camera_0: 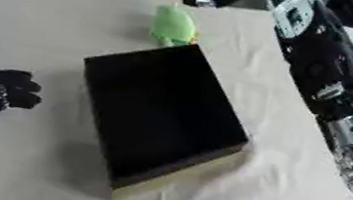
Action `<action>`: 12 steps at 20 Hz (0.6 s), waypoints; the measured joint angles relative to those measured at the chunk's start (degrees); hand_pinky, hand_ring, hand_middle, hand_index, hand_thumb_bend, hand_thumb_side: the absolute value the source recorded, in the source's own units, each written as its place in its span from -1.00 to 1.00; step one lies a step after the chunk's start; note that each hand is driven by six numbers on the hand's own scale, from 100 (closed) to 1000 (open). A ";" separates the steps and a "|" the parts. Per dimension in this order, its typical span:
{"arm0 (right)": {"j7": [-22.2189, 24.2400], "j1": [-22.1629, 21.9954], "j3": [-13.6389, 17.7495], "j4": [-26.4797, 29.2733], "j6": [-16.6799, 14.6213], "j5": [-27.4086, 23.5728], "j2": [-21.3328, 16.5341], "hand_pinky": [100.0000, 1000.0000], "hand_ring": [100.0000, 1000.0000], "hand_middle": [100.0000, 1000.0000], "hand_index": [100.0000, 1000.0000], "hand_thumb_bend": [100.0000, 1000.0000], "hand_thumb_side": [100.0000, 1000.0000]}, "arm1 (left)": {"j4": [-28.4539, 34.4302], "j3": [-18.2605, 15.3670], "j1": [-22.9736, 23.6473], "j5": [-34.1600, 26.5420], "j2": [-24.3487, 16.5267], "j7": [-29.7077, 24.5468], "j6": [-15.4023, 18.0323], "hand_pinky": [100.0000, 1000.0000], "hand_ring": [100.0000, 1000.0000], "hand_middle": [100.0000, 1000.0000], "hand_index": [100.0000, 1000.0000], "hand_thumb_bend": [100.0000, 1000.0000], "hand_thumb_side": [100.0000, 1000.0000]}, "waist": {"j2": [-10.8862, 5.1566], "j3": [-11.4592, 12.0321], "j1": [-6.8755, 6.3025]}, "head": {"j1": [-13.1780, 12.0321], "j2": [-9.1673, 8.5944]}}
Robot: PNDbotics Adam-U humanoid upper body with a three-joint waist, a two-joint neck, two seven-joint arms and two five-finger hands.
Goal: Pick up objects on the table and place them in the box.
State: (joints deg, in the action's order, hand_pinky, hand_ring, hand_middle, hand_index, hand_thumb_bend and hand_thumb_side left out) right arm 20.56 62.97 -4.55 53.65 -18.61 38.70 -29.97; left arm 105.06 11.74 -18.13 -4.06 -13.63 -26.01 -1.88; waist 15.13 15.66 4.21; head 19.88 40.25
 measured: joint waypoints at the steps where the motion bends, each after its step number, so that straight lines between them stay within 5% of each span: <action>1: -0.03 0.00 0.01 -0.25 0.03 0.00 0.01 0.42 0.35 0.55 0.73 0.07 -0.18 | 0.02 0.01 0.00 0.00 0.00 -0.01 0.01 0.58 0.46 0.41 0.70 -0.43 1.00 | 0.00 0.22 -0.21 | 0.20 0.00; 12: -0.40 -0.44 0.65 -4.79 0.58 2.48 0.67 0.41 0.34 0.55 0.73 0.03 -0.12 | 0.53 0.25 -0.48 -0.17 0.01 -0.53 0.17 0.58 0.47 0.41 0.70 -0.44 1.00 | 0.45 2.51 -1.90 | 3.13 -0.58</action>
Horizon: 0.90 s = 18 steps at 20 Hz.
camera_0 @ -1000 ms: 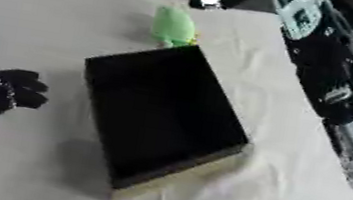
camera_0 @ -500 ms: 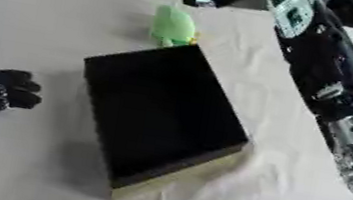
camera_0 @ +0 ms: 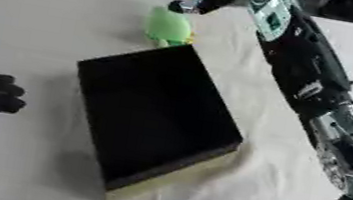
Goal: Pick up objects on the table and place them in the box.
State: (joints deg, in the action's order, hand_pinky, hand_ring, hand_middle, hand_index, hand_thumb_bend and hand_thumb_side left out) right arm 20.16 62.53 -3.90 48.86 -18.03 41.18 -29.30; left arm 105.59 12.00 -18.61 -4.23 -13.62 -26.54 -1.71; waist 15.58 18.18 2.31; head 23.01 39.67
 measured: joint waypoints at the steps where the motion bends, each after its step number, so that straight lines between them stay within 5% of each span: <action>1: -0.10 -0.13 0.09 -0.53 0.10 0.35 0.10 0.41 0.34 0.55 0.73 0.03 -0.11 | 0.09 0.06 -0.03 0.00 0.00 -0.05 0.01 0.58 0.47 0.41 0.70 -0.44 1.00 | 0.06 0.19 -0.14 | 0.26 -0.03; 18: -4.58 -0.47 1.09 -4.81 2.07 7.20 1.48 0.40 0.32 0.59 0.75 0.12 -0.07 | 0.44 0.53 -0.56 -0.12 0.45 -0.82 -0.02 0.58 0.47 0.42 0.70 -0.45 1.00 | 0.74 2.17 -0.71 | 2.46 -1.12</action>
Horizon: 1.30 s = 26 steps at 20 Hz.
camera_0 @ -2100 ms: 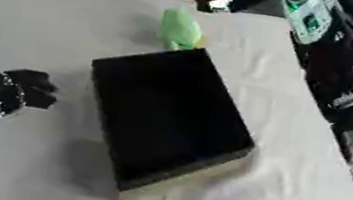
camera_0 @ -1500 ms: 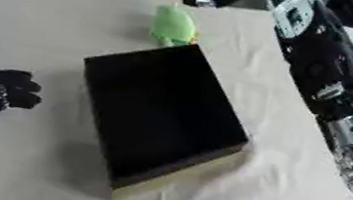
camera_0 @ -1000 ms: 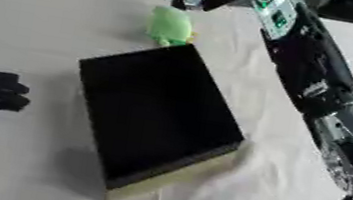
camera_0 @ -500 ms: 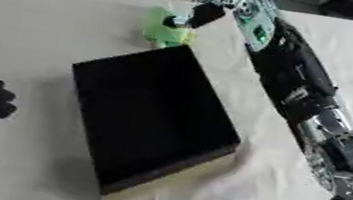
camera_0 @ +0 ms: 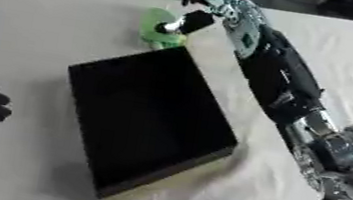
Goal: Pick up objects on the table and place them in the box.
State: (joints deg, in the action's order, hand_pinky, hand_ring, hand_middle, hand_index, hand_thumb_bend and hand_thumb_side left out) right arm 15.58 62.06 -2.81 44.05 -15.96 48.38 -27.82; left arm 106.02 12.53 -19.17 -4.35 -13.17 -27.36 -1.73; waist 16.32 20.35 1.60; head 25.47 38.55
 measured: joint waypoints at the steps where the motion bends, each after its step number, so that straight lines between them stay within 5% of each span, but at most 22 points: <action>1: -0.06 0.01 0.00 -0.14 -0.01 0.36 0.18 0.40 0.32 0.59 0.75 0.12 -0.07 | 0.00 0.00 0.00 -0.02 0.00 -0.02 -0.01 0.58 0.47 0.42 0.70 -0.45 1.00 | 0.00 0.09 0.01 | 0.04 -0.05; 12: -1.86 -0.04 -0.04 -1.28 2.39 5.79 1.01 0.41 0.38 0.65 0.78 0.19 -0.07 | 0.01 0.30 -0.25 -0.10 0.01 -0.17 0.00 0.58 0.47 0.42 0.70 -0.46 1.00 | 0.38 0.41 0.00 | 0.62 -0.38; 17: -2.82 -0.09 -0.03 -1.80 3.82 9.56 1.72 0.39 0.35 0.52 0.68 0.11 -0.03 | 0.01 0.31 -0.27 -0.10 0.02 -0.32 -0.01 0.58 0.47 0.42 0.70 -0.45 1.00 | 0.48 0.42 0.00 | 0.70 -0.48; 26: -3.85 -0.12 0.02 -2.04 3.62 11.47 2.28 0.27 0.04 -0.32 -0.06 -0.24 -0.21 | 0.02 0.31 -0.40 -0.10 0.04 -0.40 0.04 0.58 0.47 0.42 0.70 -0.46 1.00 | 0.61 0.09 0.00 | 0.74 -0.82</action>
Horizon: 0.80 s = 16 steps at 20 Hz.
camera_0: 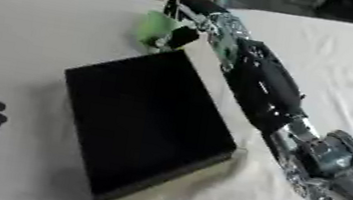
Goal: Pick up objects on the table and place them in the box.
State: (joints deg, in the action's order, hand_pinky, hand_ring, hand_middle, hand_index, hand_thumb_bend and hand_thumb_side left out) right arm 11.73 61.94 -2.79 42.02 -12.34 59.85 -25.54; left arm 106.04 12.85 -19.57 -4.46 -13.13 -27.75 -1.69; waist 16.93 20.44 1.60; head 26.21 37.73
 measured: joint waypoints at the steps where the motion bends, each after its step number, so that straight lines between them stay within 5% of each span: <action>1: -0.51 -0.02 0.01 0.03 -0.06 0.04 0.00 0.25 0.01 -0.40 -0.13 -0.28 -0.25 | 0.00 0.00 0.00 0.00 0.00 0.00 0.00 0.58 0.47 0.42 0.70 -0.46 1.00 | 0.00 -0.04 0.00 | 0.00 0.00; 5: -3.39 -0.27 0.21 0.51 -0.18 0.05 0.01 0.18 -0.11 -0.58 -0.28 -0.41 -0.34 | 0.00 0.00 0.00 0.00 0.01 -0.01 0.00 0.58 0.47 0.42 0.70 -0.46 1.00 | 0.00 -0.44 0.00 | 0.03 0.00; 6: -4.17 -0.28 0.32 0.85 -0.21 -0.03 0.01 0.17 -0.13 -0.60 -0.30 -0.53 -0.20 | 0.00 0.00 0.00 0.00 0.01 -0.01 0.00 0.58 0.47 0.42 0.70 -0.46 1.00 | 0.00 -0.59 0.00 | 0.03 0.00; 7: -4.95 -0.28 0.34 1.19 -0.24 -0.24 0.01 0.17 -0.14 -0.62 -0.31 -0.40 -0.35 | 0.00 0.00 0.00 0.00 0.01 -0.01 0.00 0.58 0.47 0.42 0.70 -0.46 1.00 | 0.00 -0.74 0.02 | 0.01 0.00; 16: -8.54 0.62 -1.34 7.07 -2.06 -5.04 -1.00 0.16 -0.16 -0.63 -0.31 -0.42 -0.47 | -0.02 -0.01 0.09 0.00 0.01 -0.01 -0.01 0.58 0.47 0.42 0.70 -0.46 1.00 | -0.13 -2.39 0.29 | -0.85 0.01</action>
State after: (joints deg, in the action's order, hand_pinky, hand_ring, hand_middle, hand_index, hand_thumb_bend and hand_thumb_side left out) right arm 3.19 62.56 -4.13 49.09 -14.39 54.81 -26.54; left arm 106.02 12.84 -19.48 -4.46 -13.13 -27.76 -1.69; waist 16.80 18.04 1.89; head 25.36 37.75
